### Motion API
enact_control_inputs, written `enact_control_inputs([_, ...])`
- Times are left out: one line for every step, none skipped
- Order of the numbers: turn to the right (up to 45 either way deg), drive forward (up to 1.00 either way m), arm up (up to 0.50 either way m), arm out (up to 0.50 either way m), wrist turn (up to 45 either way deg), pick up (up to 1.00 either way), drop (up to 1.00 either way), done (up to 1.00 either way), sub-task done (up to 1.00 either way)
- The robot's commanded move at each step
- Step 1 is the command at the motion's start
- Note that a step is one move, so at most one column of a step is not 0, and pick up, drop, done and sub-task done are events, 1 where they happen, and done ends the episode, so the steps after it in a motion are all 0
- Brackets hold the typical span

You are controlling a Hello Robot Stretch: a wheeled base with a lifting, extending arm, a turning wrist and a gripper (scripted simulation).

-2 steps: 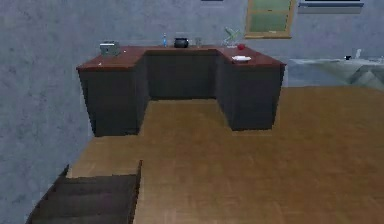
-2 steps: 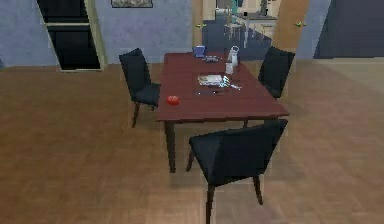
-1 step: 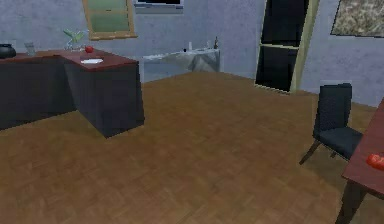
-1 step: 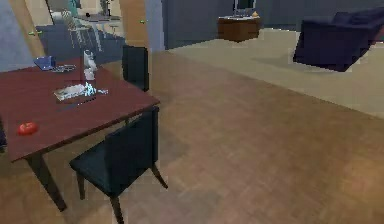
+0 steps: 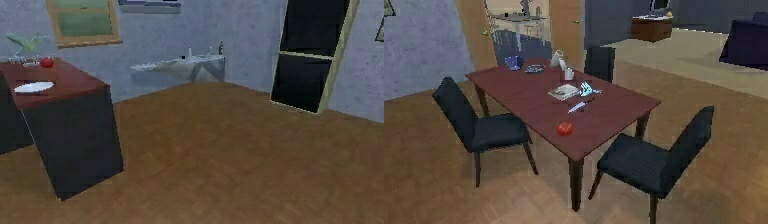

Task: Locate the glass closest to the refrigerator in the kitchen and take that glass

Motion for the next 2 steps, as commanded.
enact_control_inputs([0.0,1.00,0.00,0.00,0.0,0.00,0.00,0.00,0.00])
enact_control_inputs([3.0,0.00,0.00,0.00,0.0,0.00,0.00,0.00,0.00])
